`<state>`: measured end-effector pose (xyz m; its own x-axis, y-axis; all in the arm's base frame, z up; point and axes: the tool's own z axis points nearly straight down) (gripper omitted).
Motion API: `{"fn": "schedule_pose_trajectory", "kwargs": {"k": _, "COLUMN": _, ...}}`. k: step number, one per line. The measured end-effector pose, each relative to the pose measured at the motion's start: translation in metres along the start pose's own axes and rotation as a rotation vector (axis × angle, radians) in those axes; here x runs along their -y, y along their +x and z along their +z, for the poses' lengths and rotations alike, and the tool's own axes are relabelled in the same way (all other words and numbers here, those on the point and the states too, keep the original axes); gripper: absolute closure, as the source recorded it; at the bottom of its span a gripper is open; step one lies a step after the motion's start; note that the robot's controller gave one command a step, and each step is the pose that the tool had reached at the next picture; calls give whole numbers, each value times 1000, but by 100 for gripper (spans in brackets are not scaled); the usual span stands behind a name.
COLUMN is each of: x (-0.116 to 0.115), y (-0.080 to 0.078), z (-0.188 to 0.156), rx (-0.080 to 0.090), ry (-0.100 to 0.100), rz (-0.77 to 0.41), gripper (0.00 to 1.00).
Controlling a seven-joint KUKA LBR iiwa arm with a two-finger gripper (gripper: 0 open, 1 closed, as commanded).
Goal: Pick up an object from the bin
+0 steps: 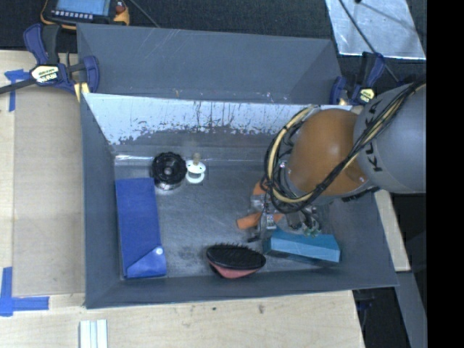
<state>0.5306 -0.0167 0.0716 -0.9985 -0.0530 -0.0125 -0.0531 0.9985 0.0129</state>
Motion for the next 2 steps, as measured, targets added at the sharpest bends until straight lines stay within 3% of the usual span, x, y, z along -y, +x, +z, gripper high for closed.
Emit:
{"fn": "schedule_pose_trajectory", "kwargs": {"k": 1, "x": 2, "y": -4, "z": -29, "rx": -11, "ry": 6, "rz": -3, "gripper": 100}}
{"fn": "schedule_pose_trajectory", "kwargs": {"k": 2, "x": -19, "y": 2, "z": -59, "rx": -8, "ry": 13, "rz": -18, "gripper": 100}}
